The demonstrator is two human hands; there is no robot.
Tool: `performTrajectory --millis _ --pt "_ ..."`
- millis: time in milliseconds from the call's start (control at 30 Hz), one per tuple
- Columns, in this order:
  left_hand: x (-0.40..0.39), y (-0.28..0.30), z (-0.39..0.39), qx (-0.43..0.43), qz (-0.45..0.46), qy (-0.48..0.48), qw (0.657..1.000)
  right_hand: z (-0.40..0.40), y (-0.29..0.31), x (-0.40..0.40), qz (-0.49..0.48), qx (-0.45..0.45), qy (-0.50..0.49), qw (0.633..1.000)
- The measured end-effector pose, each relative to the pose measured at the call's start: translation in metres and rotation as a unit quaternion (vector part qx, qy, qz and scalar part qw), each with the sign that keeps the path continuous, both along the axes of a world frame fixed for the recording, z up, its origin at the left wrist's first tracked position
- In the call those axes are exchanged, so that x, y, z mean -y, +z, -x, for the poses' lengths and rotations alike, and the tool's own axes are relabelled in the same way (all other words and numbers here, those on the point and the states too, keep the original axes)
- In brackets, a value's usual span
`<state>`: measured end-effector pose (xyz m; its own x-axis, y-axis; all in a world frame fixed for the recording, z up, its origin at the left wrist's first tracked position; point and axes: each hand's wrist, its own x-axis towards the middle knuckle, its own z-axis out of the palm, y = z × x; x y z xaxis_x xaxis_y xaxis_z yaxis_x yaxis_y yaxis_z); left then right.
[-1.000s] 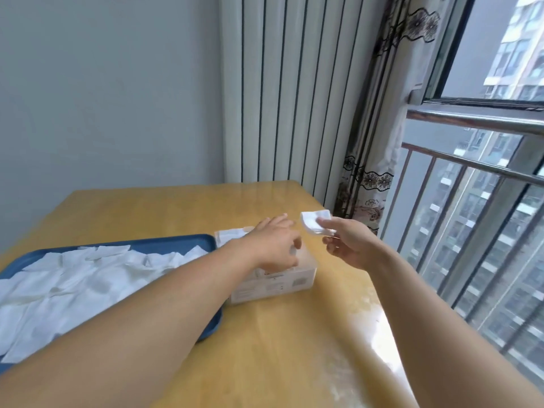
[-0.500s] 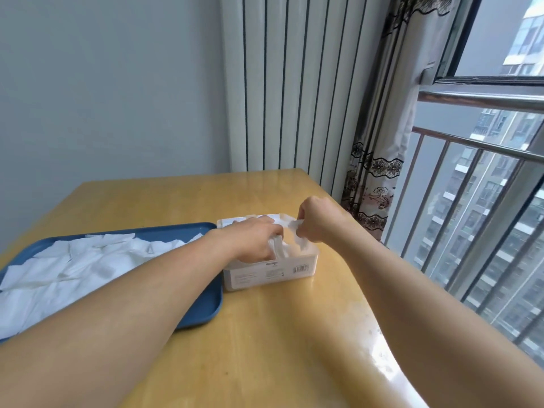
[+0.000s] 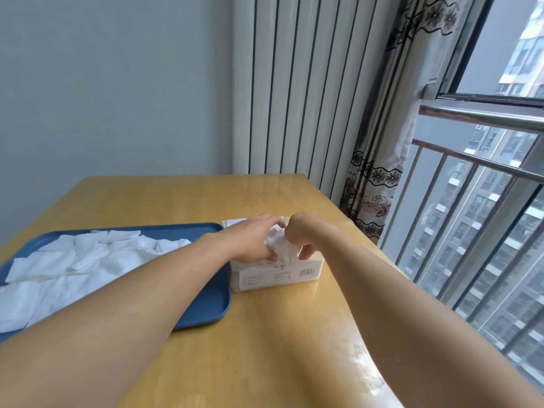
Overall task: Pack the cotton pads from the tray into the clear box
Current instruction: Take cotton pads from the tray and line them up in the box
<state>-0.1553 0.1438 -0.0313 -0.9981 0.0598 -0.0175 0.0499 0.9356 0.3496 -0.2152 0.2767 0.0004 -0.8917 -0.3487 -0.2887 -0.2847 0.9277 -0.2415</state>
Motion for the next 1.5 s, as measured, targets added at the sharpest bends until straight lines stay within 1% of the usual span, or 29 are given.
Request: performTrajectory --millis 33,133,233,300,333,367,400,467,500,567,633,667,700,767,800,867,933,967,1033,1067,1167,1233,1300,1367,1433,1500 --pt "0.005 -0.001 -0.002 0.001 -0.005 0.009 1.0 0.001 0.002 -0.001 0.006 0.025 0.003 1.0" --pt "0.02 -0.007 -0.01 0.007 -0.007 0.035 0.999 -0.002 0.006 -0.002 0.079 0.07 -0.018 0.994" --pt "0.026 -0.014 -0.014 -0.004 -0.063 0.052 0.997 -0.007 0.008 -0.002 0.149 0.091 -0.04 0.984" --pt "0.03 -0.018 -0.018 -0.026 -0.106 0.049 0.993 -0.009 0.009 -0.001 0.162 0.094 -0.046 0.981" --pt "0.032 -0.019 -0.02 -0.035 -0.13 0.049 0.99 -0.01 0.009 -0.001 0.155 0.096 -0.05 0.982" --pt "0.034 -0.02 -0.022 -0.046 -0.156 0.053 0.985 -0.011 0.01 -0.002 0.125 0.087 -0.045 0.987" --pt "0.039 -0.02 -0.026 -0.063 -0.179 0.064 0.98 -0.013 0.014 -0.001 0.068 0.073 -0.029 0.995" --pt "0.05 -0.017 -0.032 -0.102 -0.191 0.089 0.972 -0.012 0.023 -0.004 -0.02 0.017 -0.003 1.0" --pt "0.061 -0.015 -0.039 -0.126 -0.183 0.109 0.969 -0.013 0.031 0.0 -0.038 -0.019 0.01 0.999" --pt "0.085 -0.012 -0.052 -0.159 -0.149 0.148 0.965 -0.016 0.048 0.009 -0.013 -0.103 0.022 0.994" --pt "0.114 -0.011 -0.07 -0.159 -0.139 0.197 0.957 -0.024 0.059 0.032 0.027 -0.203 0.022 0.978" --pt "0.126 -0.012 -0.079 -0.153 -0.148 0.222 0.951 -0.031 0.06 0.045 0.042 -0.227 0.047 0.972" --pt "0.139 -0.015 -0.09 -0.147 -0.159 0.246 0.945 -0.041 0.058 0.06 0.069 -0.228 0.086 0.967" --pt "0.16 -0.024 -0.107 -0.143 -0.175 0.27 0.936 -0.065 0.045 0.089 0.125 -0.156 0.177 0.964" --pt "0.166 -0.029 -0.113 -0.143 -0.184 0.272 0.934 -0.076 0.033 0.102 0.114 -0.117 0.211 0.964" --pt "0.173 -0.04 -0.121 -0.14 -0.215 0.271 0.928 -0.09 0.003 0.124 0.043 -0.081 0.227 0.97" --pt "0.178 -0.05 -0.124 -0.139 -0.238 0.266 0.924 -0.094 -0.024 0.141 -0.024 -0.08 0.219 0.972" --pt "0.178 -0.052 -0.123 -0.142 -0.243 0.264 0.923 -0.094 -0.033 0.145 -0.04 -0.076 0.214 0.973" --pt "0.182 -0.056 -0.12 -0.142 -0.25 0.265 0.92 -0.094 -0.043 0.15 -0.041 -0.082 0.192 0.977" --pt "0.183 -0.056 -0.118 -0.137 -0.251 0.267 0.92 -0.094 -0.047 0.151 -0.045 -0.105 0.188 0.975" --pt "0.187 -0.056 -0.115 -0.111 -0.257 0.275 0.92 -0.097 -0.056 0.154 -0.084 -0.197 0.207 0.955" --pt "0.19 -0.053 -0.114 -0.097 -0.281 0.268 0.916 -0.1 -0.059 0.155 -0.066 -0.217 0.203 0.953" --pt "0.186 -0.042 -0.113 -0.098 -0.296 0.27 0.911 -0.099 -0.052 0.146 -0.005 -0.227 0.19 0.955" --pt "0.183 -0.034 -0.115 -0.124 -0.311 0.274 0.901 -0.1 -0.041 0.136 0.068 -0.224 0.176 0.956" --pt "0.177 -0.028 -0.118 -0.158 -0.334 0.266 0.89 -0.101 -0.029 0.123 0.148 -0.198 0.144 0.958" --pt "0.167 -0.02 -0.121 -0.186 -0.352 0.236 0.886 -0.105 -0.022 0.11 0.225 -0.151 0.107 0.957"
